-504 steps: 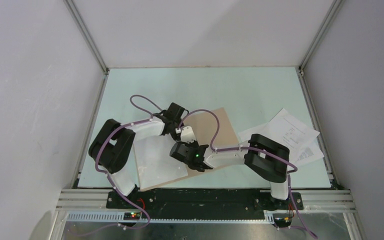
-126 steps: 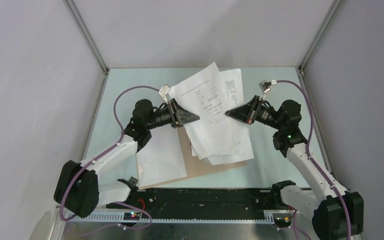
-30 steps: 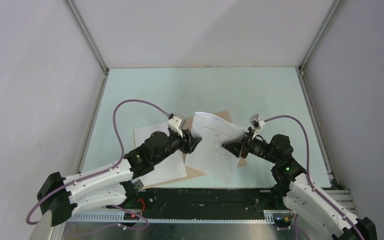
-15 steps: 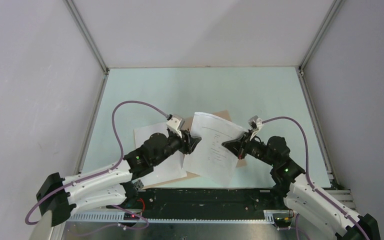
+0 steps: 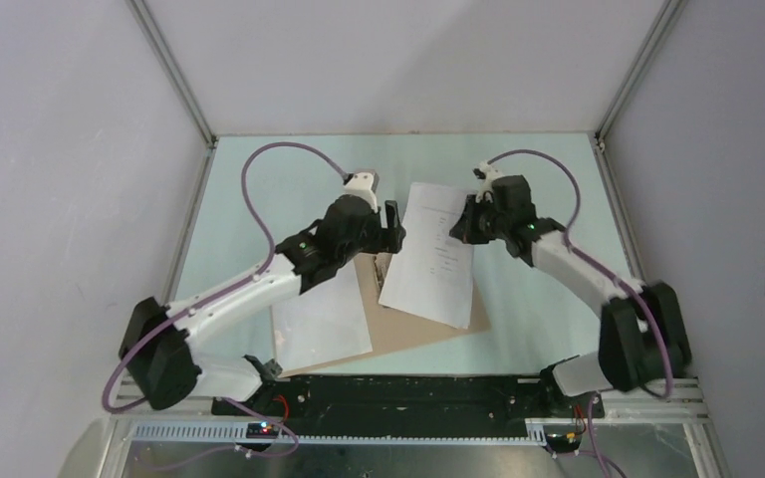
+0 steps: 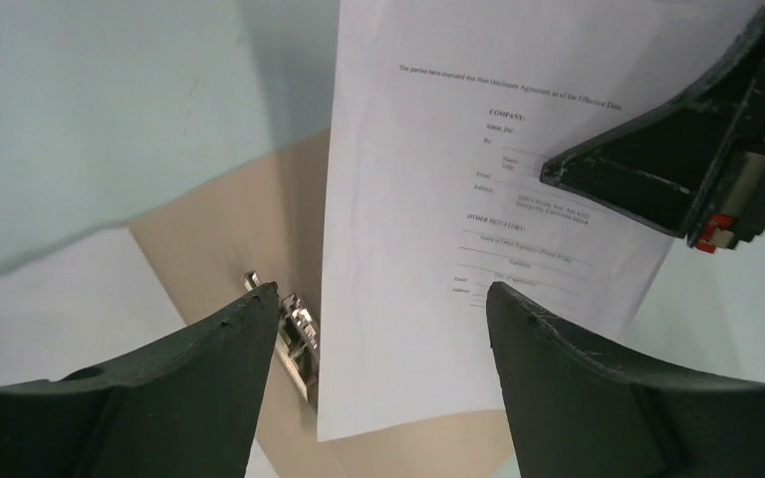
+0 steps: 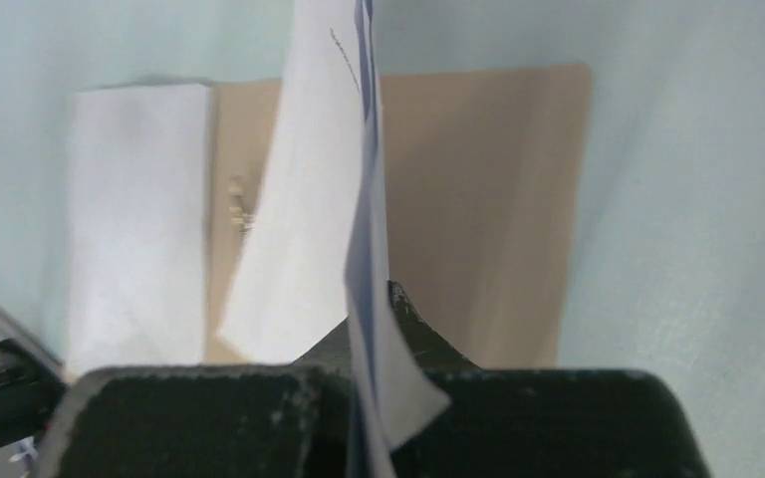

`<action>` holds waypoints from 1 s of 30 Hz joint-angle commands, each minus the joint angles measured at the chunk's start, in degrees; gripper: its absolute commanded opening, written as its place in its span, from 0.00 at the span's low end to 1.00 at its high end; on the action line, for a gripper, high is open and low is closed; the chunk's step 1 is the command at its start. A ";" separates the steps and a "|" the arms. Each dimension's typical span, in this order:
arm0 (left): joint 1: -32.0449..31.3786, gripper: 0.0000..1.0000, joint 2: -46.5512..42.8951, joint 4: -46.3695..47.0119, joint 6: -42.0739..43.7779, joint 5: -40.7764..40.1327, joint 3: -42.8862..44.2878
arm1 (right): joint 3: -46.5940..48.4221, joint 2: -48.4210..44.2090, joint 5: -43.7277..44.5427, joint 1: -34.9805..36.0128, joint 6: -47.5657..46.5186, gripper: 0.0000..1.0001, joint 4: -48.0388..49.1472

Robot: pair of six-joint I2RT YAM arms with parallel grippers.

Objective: Put the files into the folder

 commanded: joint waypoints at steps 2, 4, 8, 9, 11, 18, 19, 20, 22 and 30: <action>3.33 0.80 6.85 -13.82 -7.05 1.23 4.96 | 8.10 14.63 5.34 0.40 -6.41 0.00 -10.00; 4.19 0.77 8.62 -16.01 -8.07 0.75 5.37 | 9.61 17.39 7.62 0.68 -7.85 0.00 -10.87; 7.00 0.76 10.63 -17.15 -11.09 1.17 3.95 | 11.34 20.21 12.27 1.55 -10.52 0.00 -13.14; 7.50 0.75 11.18 -17.12 -11.72 1.26 3.82 | 11.38 20.43 12.60 2.18 -10.97 0.00 -13.77; 8.62 0.73 12.26 -17.19 -12.06 1.71 4.16 | 11.42 20.89 13.07 3.54 -11.97 0.00 -14.61; 10.43 0.60 19.04 -17.21 -12.14 3.33 7.96 | 11.19 20.69 15.13 9.34 -14.09 0.00 -16.36; 10.49 0.58 19.82 -17.27 -12.01 3.52 8.52 | 11.04 20.13 14.69 9.41 -14.12 0.00 -16.10; 10.58 0.55 21.14 -17.28 -11.97 3.68 8.78 | 10.78 19.91 14.07 9.58 -14.25 0.00 -15.63; 10.68 0.50 22.90 -17.25 -11.67 4.04 9.76 | 10.67 19.65 13.04 9.49 -14.50 0.00 -15.15; 10.65 0.37 27.66 -18.18 -10.14 3.82 13.20 | 10.72 18.58 5.04 7.91 -14.88 0.00 -11.00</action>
